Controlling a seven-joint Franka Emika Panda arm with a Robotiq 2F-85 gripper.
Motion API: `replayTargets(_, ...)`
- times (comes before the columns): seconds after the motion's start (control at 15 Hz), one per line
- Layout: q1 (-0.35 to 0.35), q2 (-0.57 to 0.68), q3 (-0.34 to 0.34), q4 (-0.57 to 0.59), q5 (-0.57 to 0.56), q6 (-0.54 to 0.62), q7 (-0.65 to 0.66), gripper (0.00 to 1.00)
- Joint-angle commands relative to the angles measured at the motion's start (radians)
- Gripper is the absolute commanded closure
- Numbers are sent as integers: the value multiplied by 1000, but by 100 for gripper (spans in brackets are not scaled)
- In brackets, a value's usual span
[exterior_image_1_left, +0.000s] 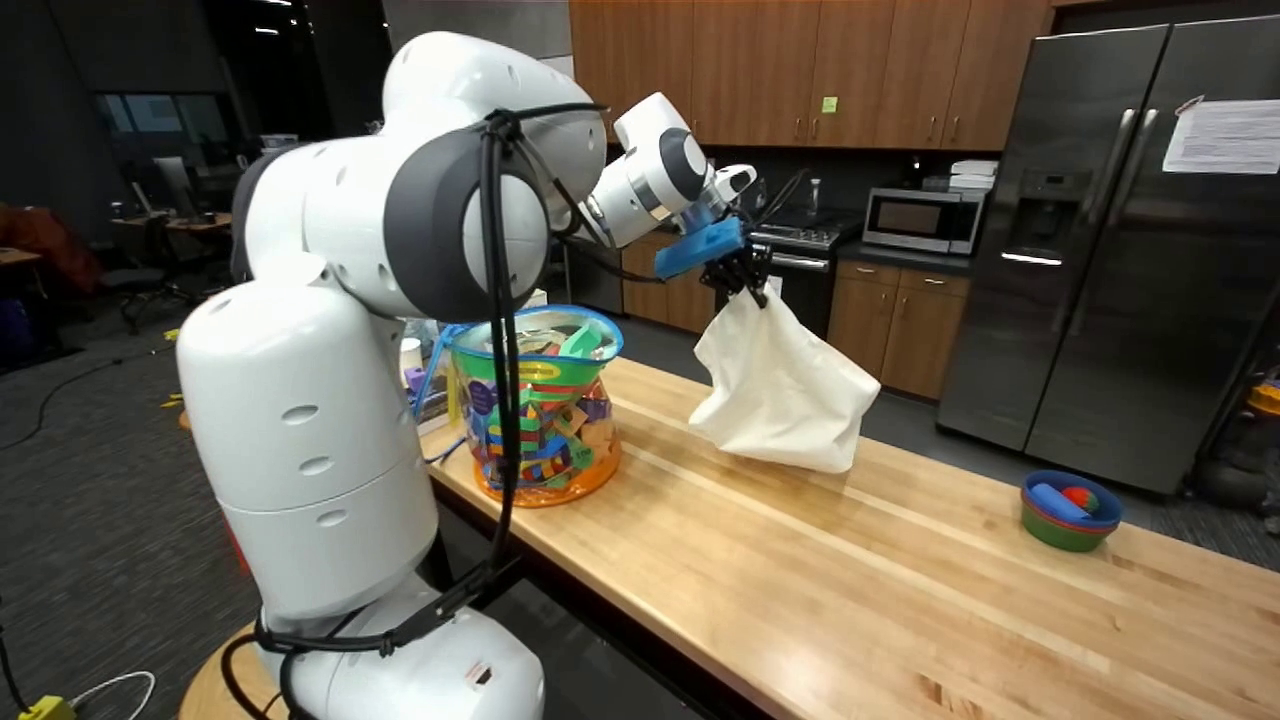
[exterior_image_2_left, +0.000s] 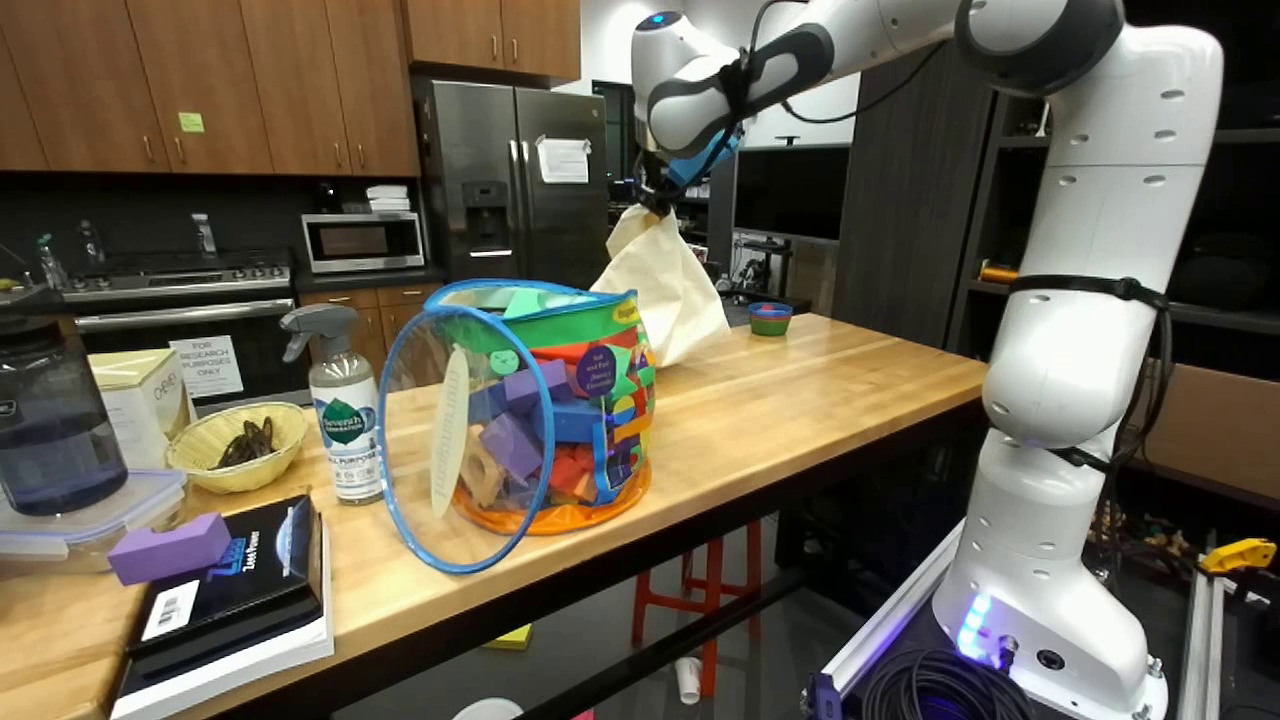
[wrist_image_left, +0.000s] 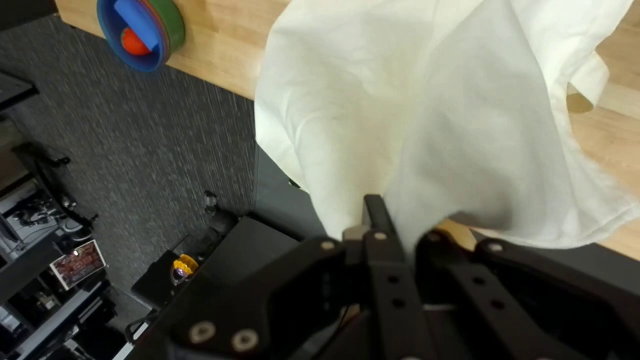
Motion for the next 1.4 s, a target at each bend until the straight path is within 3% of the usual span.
replayTargets(0.0, -1, -205, 24, -231, 14, -36, 44, 99)
replayTargets(0.27, -9, -369, 56, -409, 60, -111, 79, 99)
replayTargets(0.73, -17, -563, 83, -582, 169, -186, 74, 99)
replayTargets(0.93, -7, -539, 80, -629, 232, -121, 69, 99)
replayTargets(1.33, -41, -364, 56, -706, 312, 10, 49, 99)
